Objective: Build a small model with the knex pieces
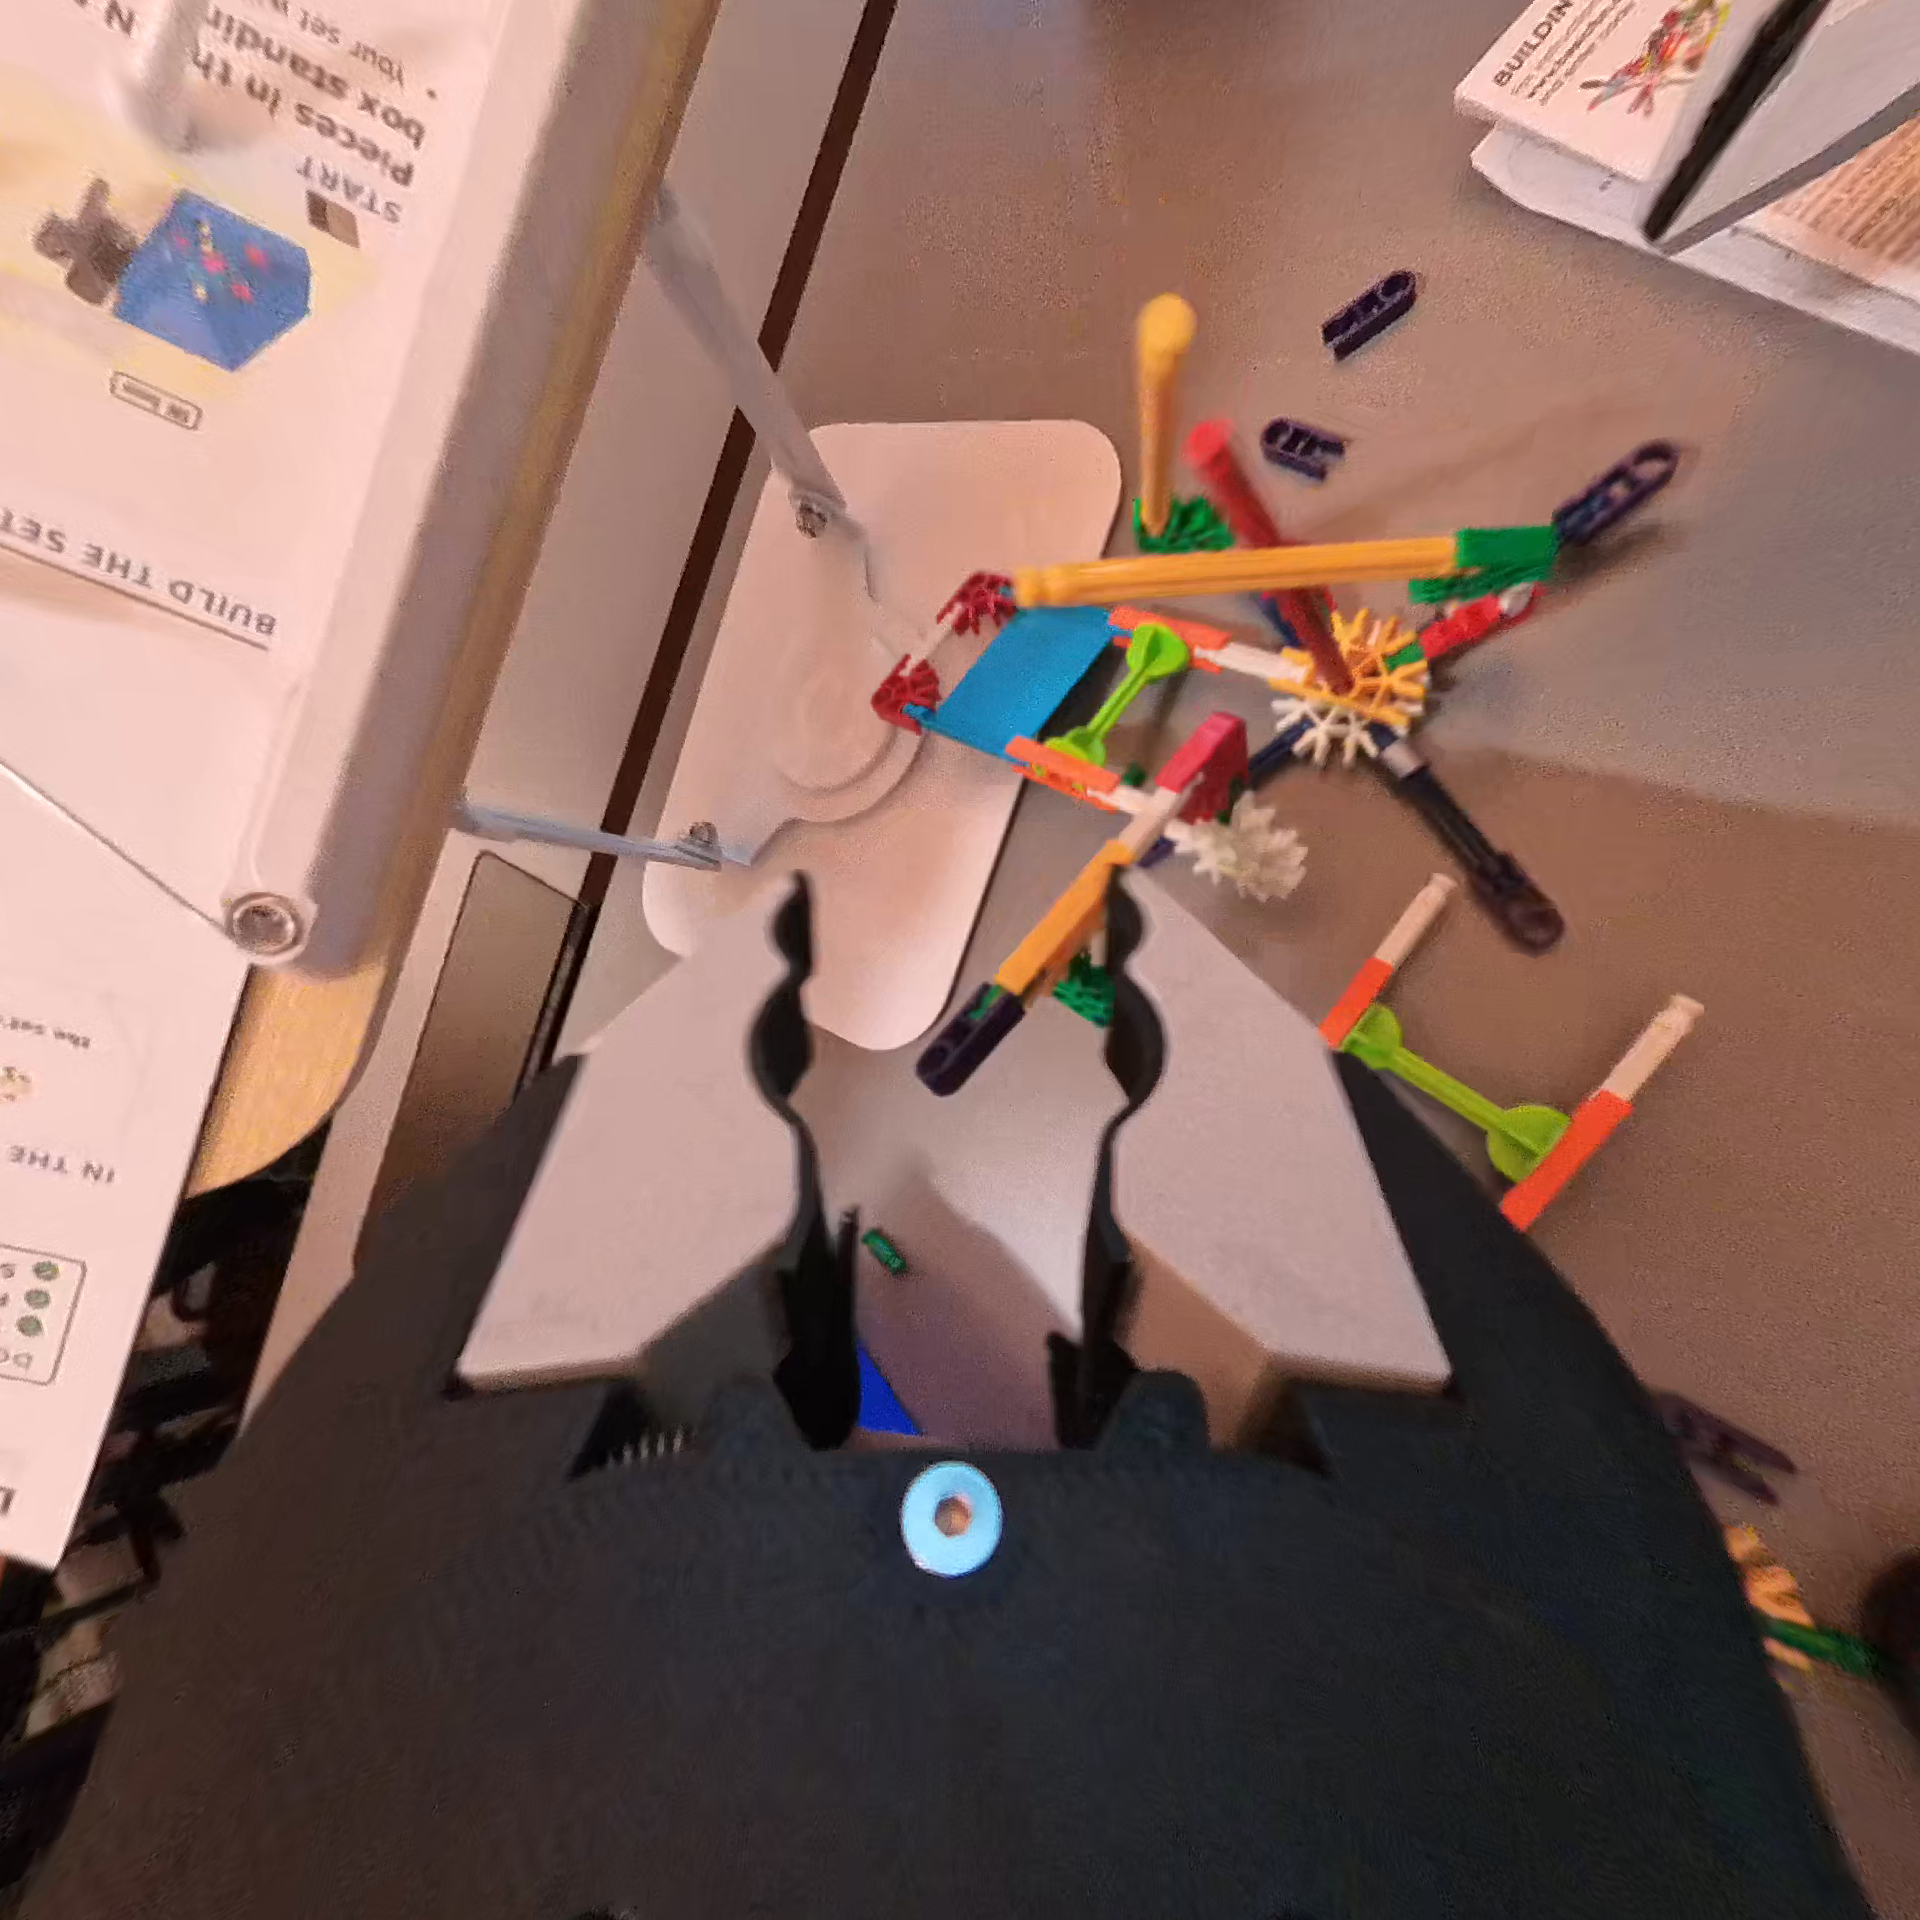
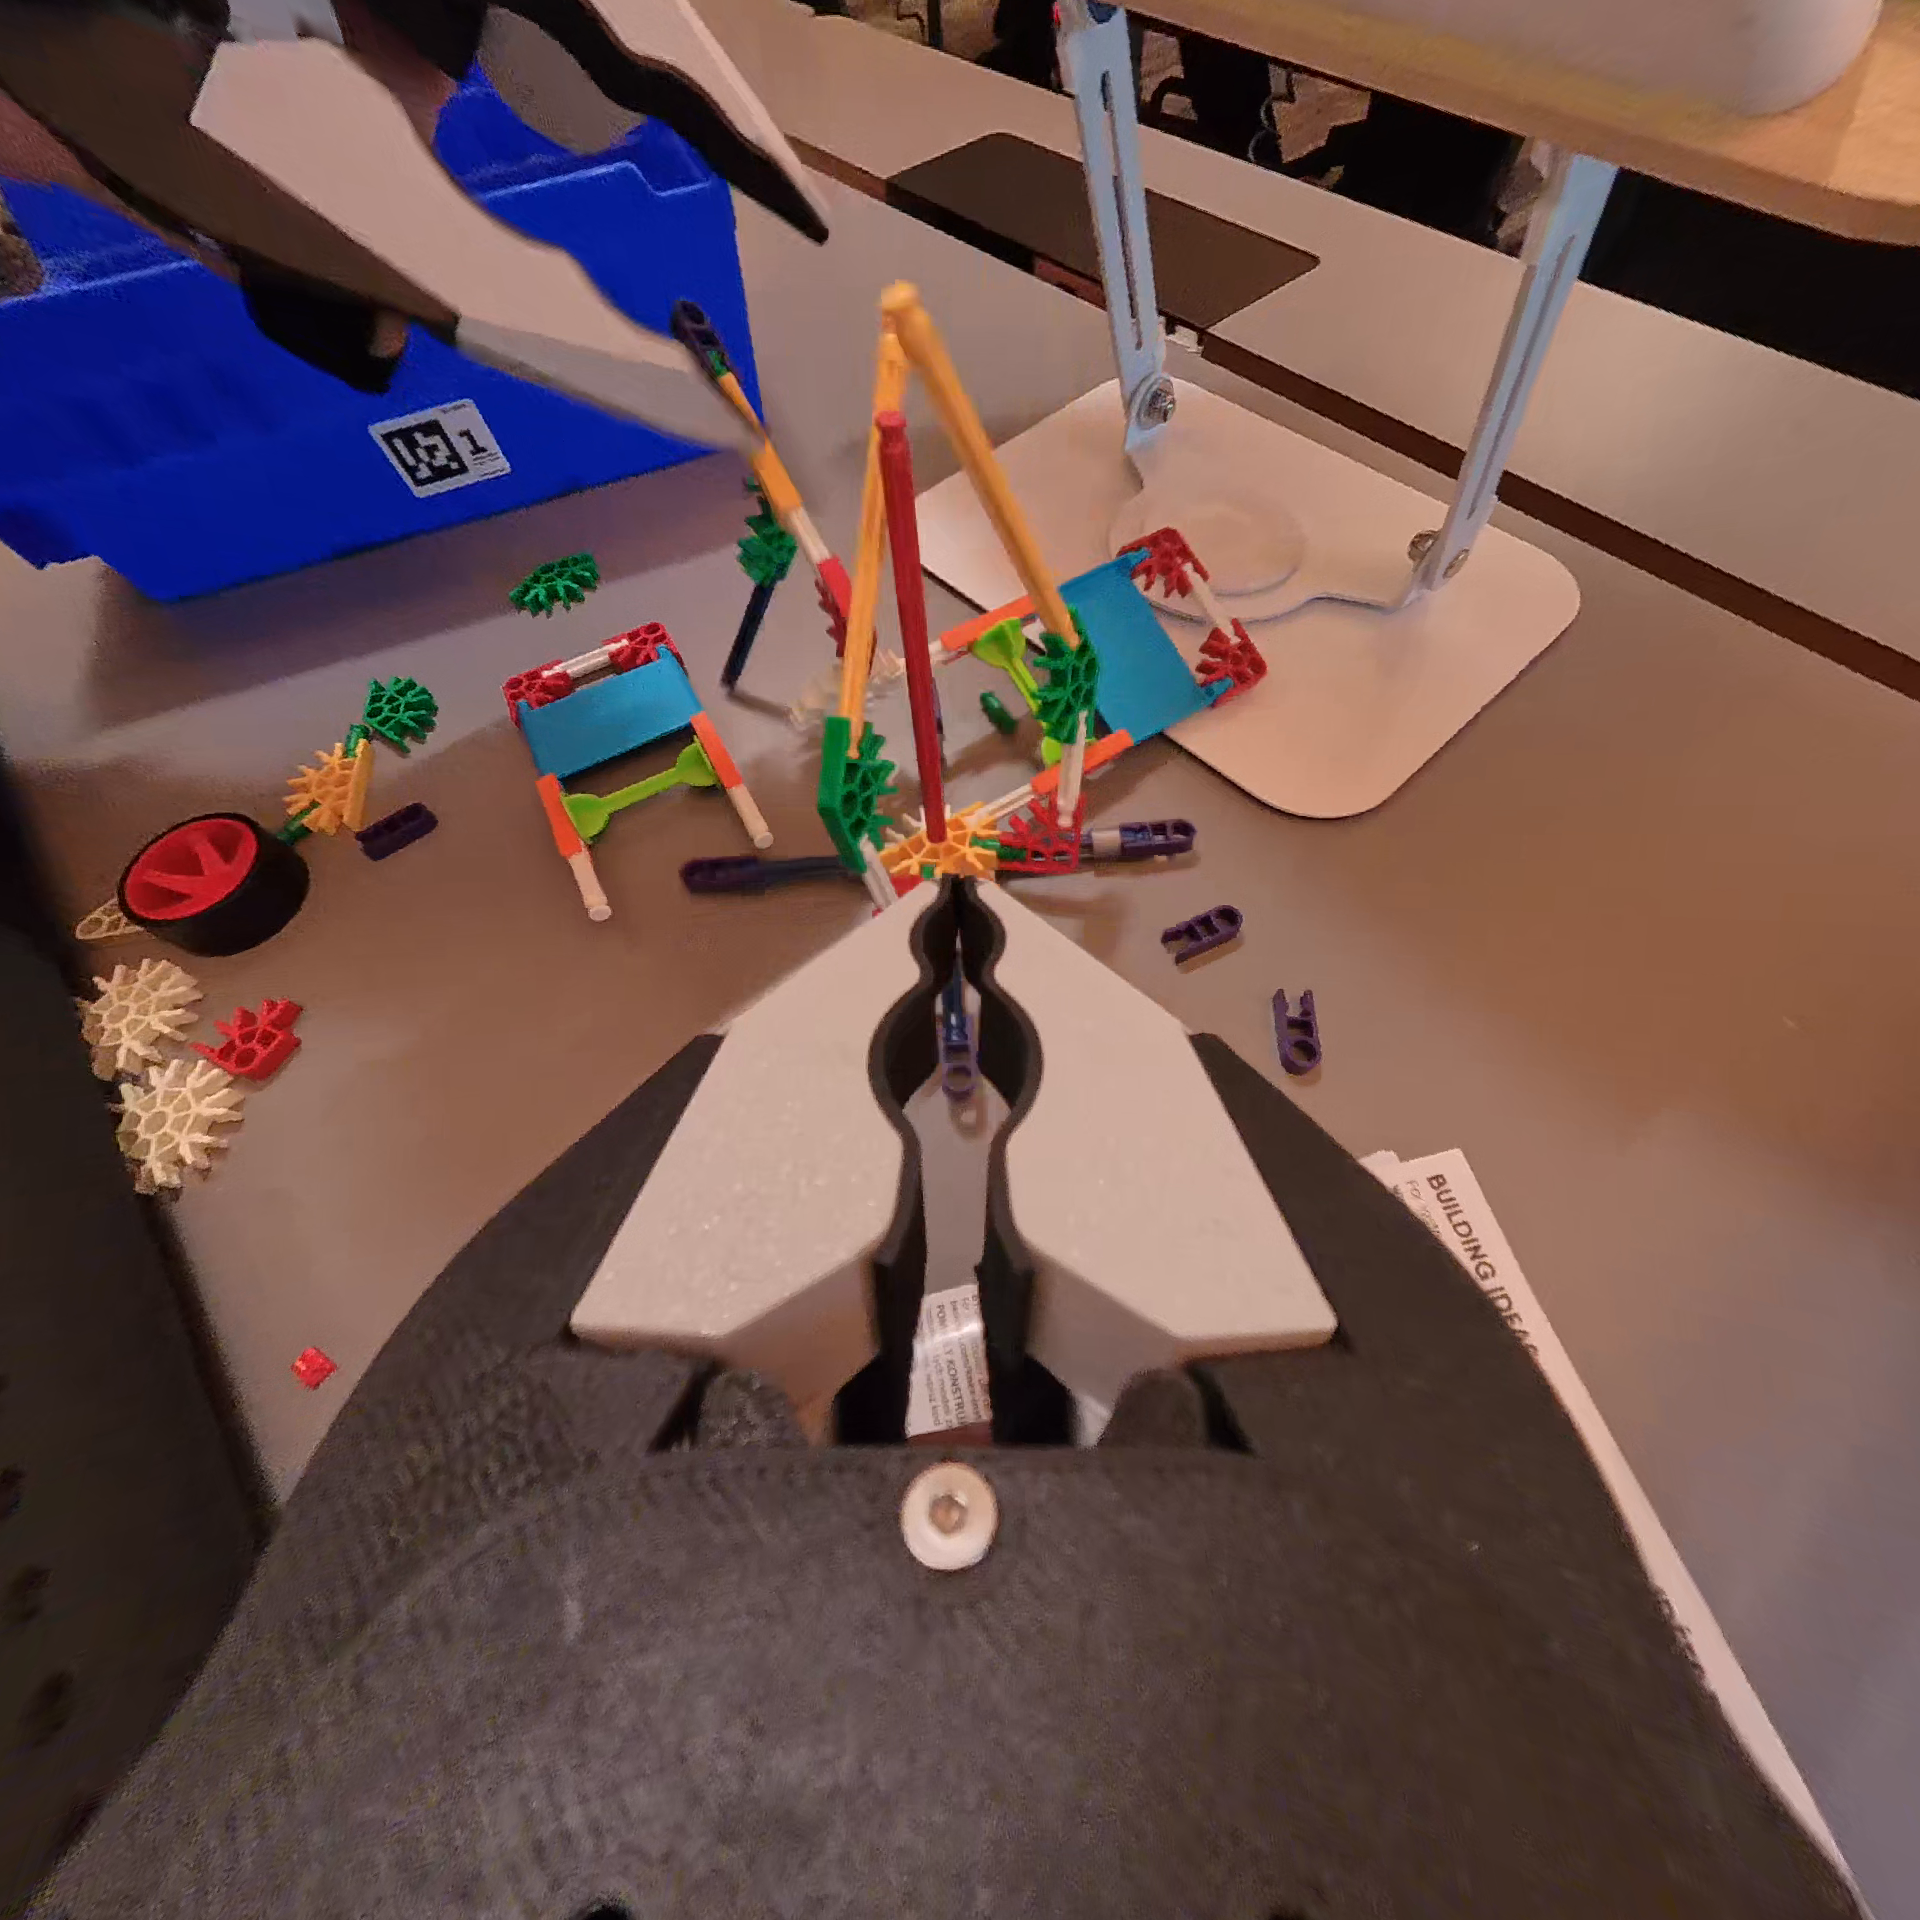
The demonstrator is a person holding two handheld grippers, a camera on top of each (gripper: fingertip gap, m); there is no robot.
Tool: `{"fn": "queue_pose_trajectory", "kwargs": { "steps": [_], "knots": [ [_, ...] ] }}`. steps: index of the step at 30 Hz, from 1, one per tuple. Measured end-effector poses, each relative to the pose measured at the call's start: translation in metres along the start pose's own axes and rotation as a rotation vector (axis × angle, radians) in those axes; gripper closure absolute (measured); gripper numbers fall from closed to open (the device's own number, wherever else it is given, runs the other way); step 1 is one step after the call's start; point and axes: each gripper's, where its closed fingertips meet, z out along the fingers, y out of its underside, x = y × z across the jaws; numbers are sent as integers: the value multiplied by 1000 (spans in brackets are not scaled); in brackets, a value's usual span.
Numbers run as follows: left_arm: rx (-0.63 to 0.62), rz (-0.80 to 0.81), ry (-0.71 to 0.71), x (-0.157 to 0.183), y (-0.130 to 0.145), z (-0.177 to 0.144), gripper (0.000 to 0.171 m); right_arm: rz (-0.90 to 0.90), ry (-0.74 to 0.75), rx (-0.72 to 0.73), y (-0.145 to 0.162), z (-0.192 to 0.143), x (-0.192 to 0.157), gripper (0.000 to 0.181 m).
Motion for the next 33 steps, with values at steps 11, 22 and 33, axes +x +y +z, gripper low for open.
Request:
{"fn": "queue_pose_trajectory", "kwargs": {
  "steps": [11, 22, 33],
  "knots": [
    [-18, 9, -35, -3, 16, -25, 115, -193, -33, -131, 22, 15, -24, 151],
    [-167, 96, 314, 98, 68, -35, 106, -274, -13, -218, 38, 24, -23, 156],
    [-173, -99, 539, 119, 87, 4, 105, -301, -69, -212, 37, 26, -42, 159]
  ]
}}
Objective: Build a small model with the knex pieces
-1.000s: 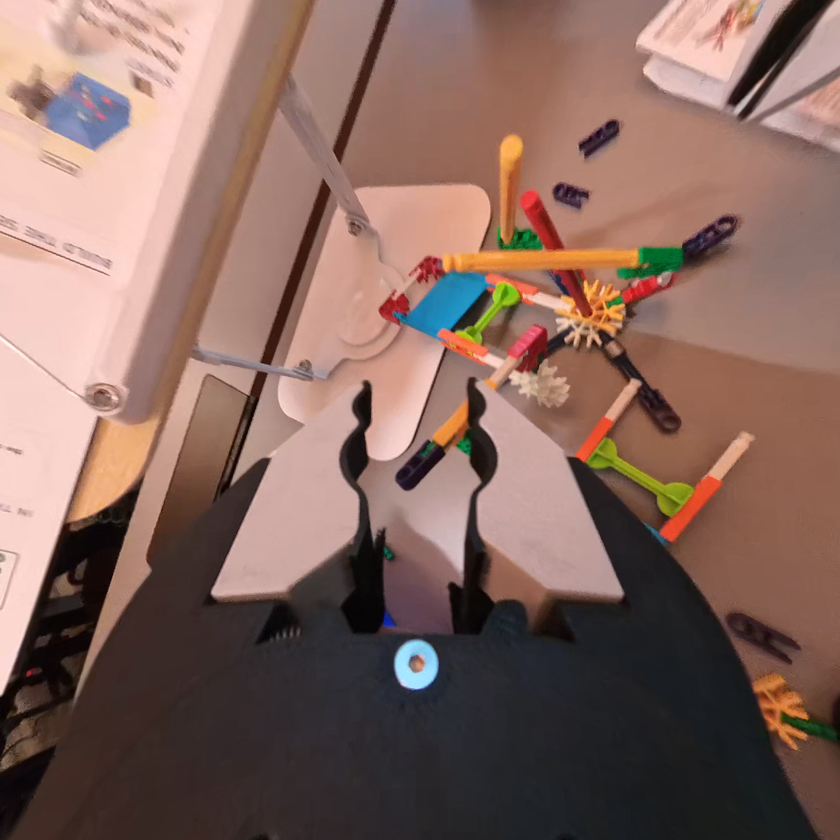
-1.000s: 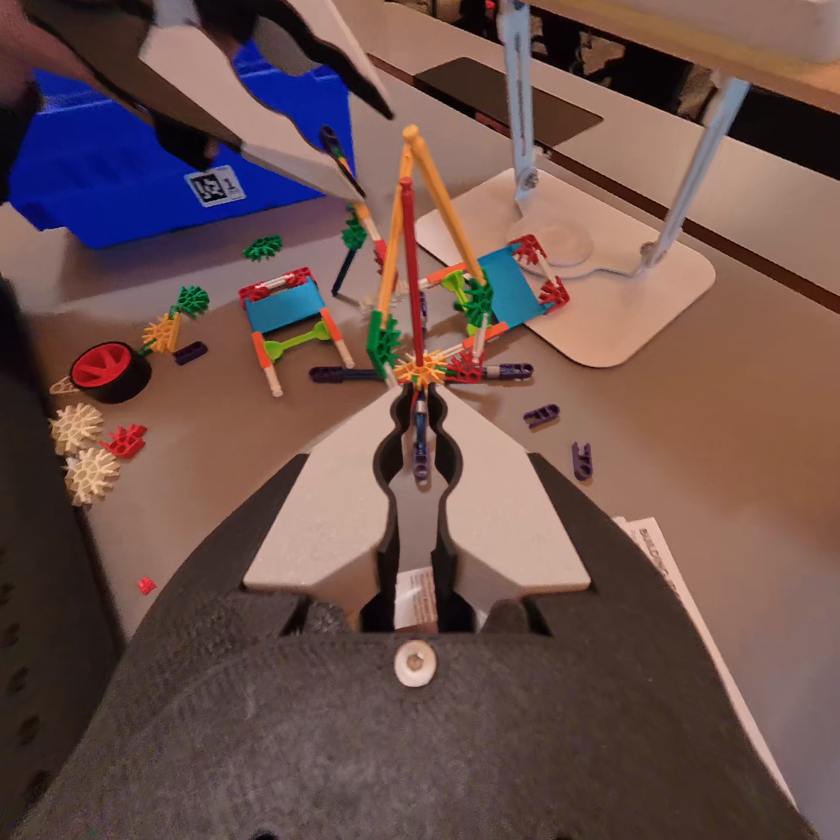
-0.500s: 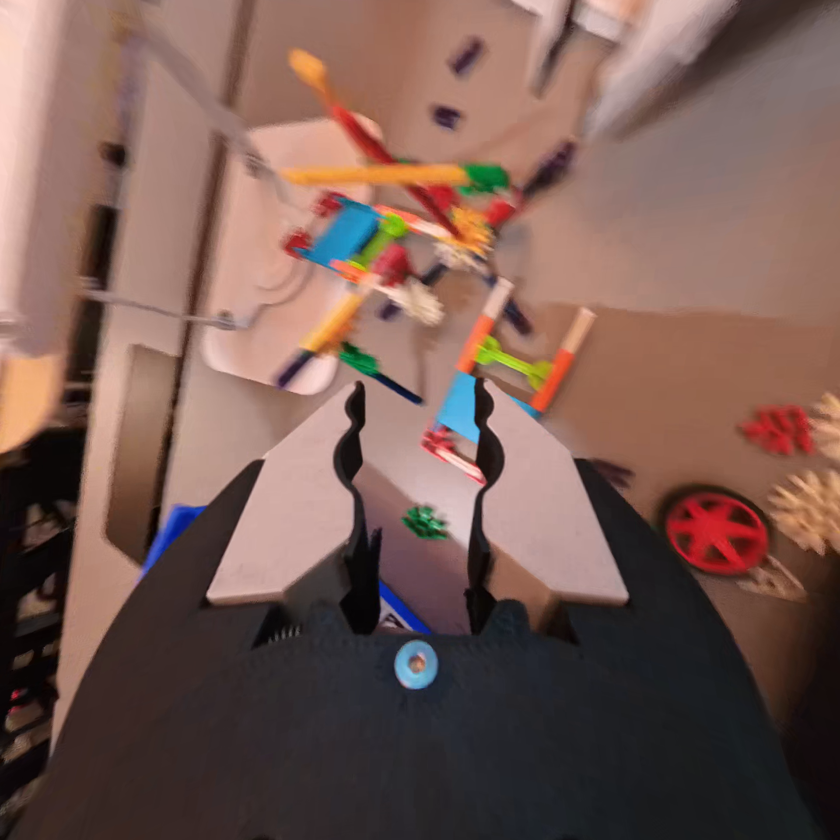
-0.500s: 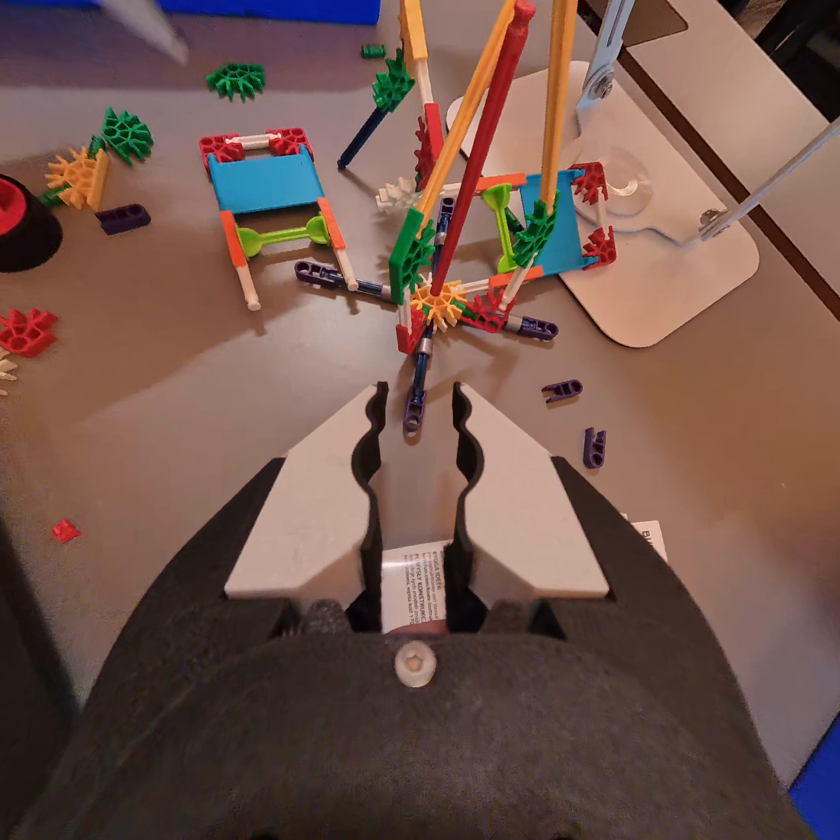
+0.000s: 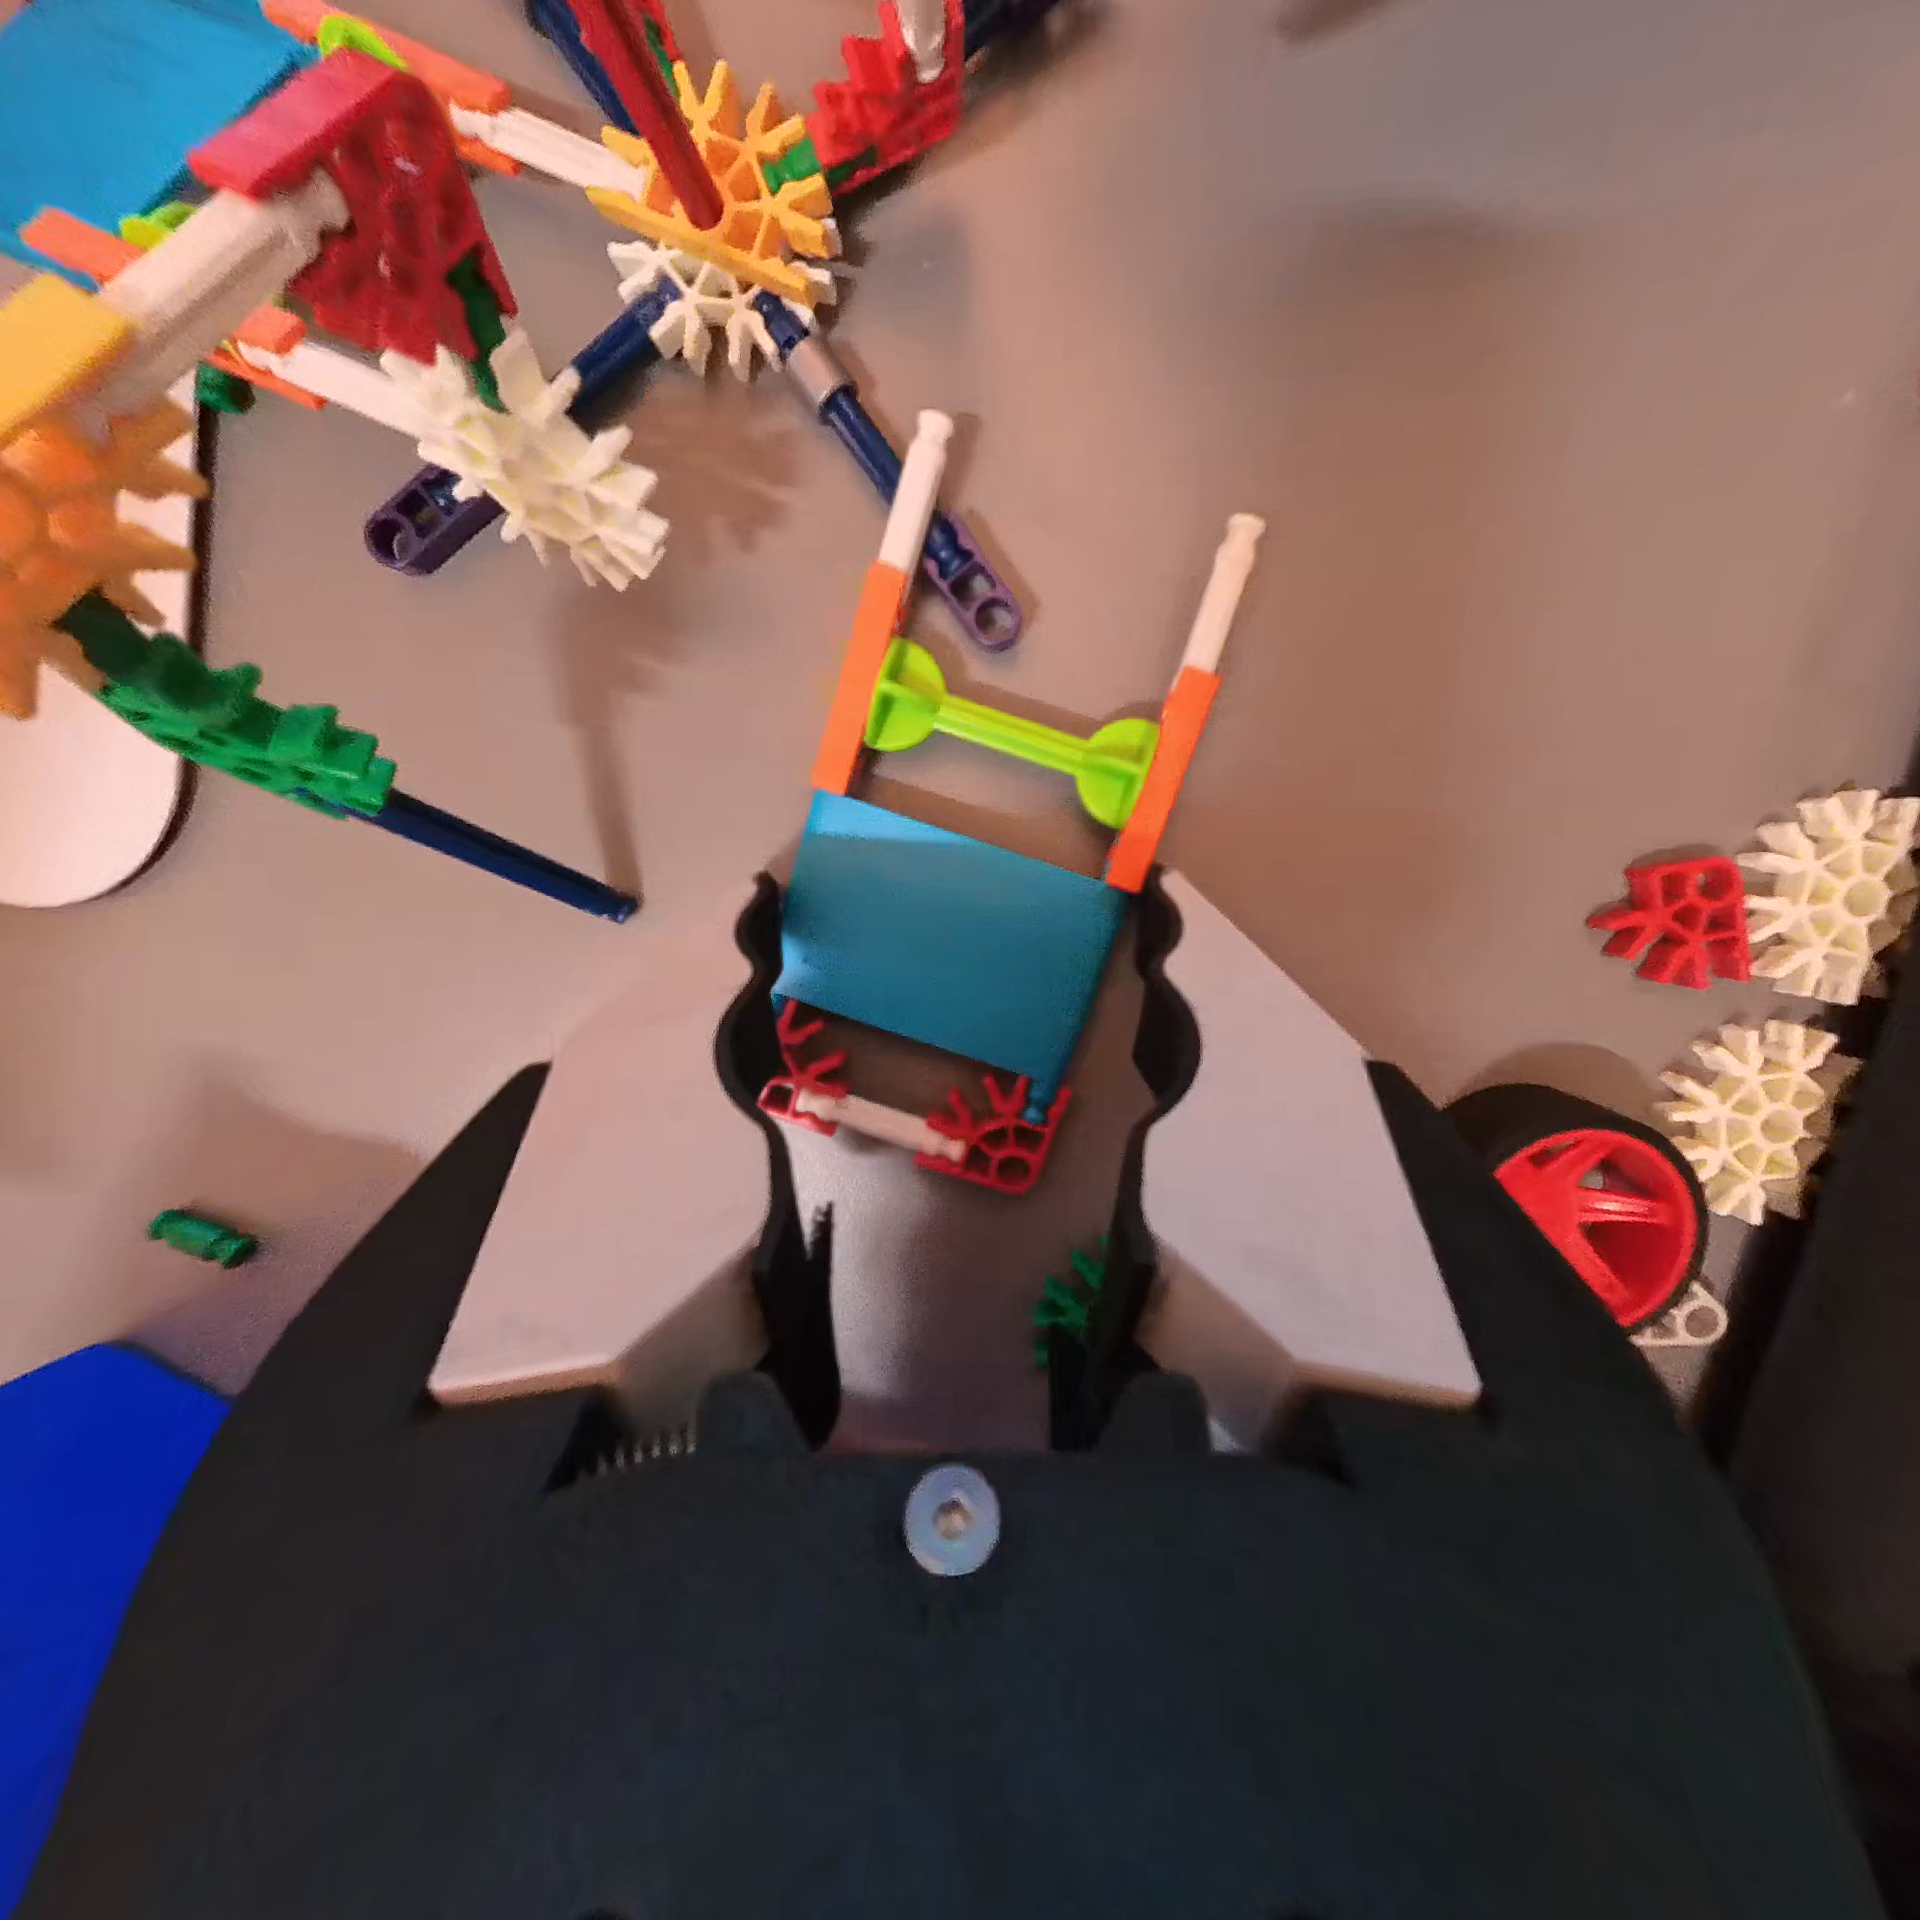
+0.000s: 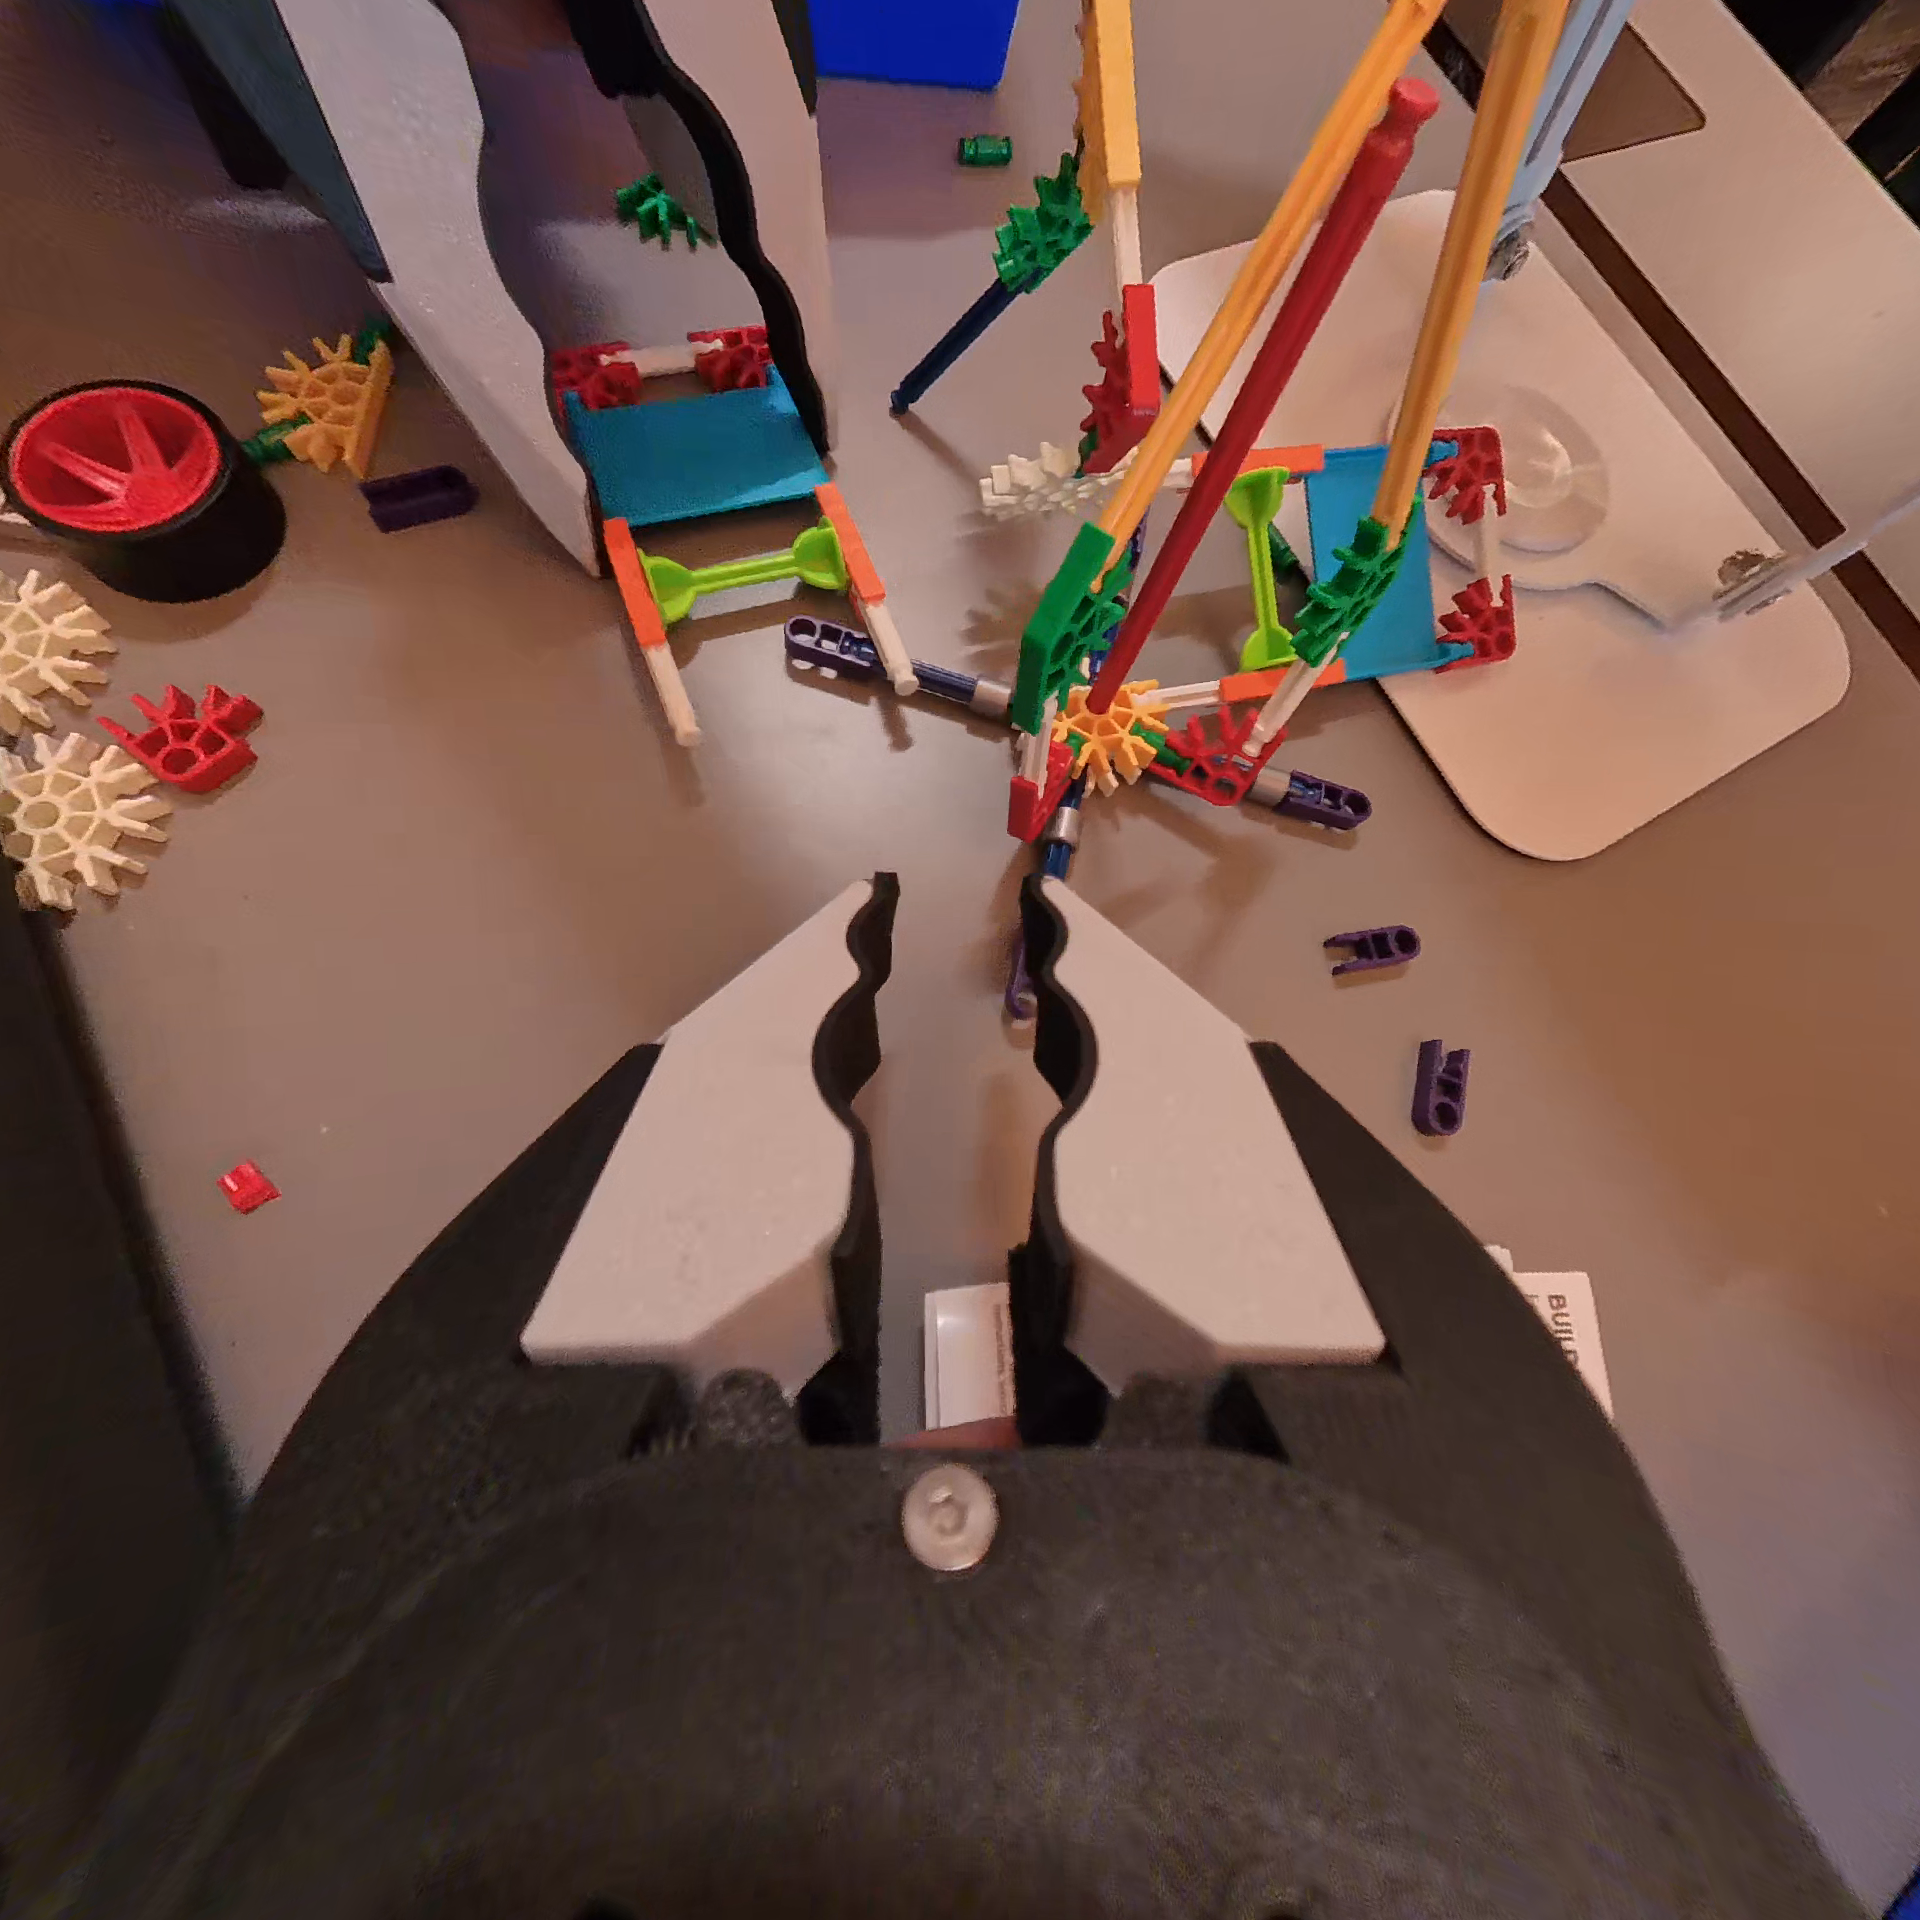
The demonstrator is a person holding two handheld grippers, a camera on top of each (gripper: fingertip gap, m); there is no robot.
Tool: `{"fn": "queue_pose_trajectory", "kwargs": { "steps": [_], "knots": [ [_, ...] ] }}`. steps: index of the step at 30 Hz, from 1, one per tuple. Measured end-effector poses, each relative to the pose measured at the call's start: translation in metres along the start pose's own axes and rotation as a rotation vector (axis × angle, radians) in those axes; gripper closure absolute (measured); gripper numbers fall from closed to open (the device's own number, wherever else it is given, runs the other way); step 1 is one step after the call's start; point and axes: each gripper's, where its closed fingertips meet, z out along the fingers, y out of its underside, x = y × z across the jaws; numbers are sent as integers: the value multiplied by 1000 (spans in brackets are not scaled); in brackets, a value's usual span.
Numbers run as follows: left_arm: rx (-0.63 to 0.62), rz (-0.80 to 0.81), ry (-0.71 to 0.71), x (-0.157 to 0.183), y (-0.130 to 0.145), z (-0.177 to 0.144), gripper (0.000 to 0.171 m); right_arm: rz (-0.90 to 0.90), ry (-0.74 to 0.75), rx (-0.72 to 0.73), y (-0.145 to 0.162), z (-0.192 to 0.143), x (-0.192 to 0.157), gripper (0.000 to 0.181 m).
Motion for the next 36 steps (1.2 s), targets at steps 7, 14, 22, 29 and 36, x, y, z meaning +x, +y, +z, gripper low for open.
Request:
{"fn": "queue_pose_trajectory", "kwargs": {
  "steps": [7, 14, 22, 29, 36],
  "knots": [
    [63, -68, -148, -5, -7, -8, 107, 59, -107, 52, -11, 0, -24, 158],
    [241, -105, -432, -1, -35, -32, 107, 296, -236, 179, -38, 5, -52, 139],
    [416, -158, -618, -11, -49, -58, 108, 488, -225, 284, -48, 3, -36, 147],
    [478, -103, -686, 2, -64, -58, 111, 558, -261, 455, -73, -1, -30, 171],
    [486, 20, -643, 15, -70, -52, 121, 471, -284, 407, -65, -3, -27, 174]
  ]
}}
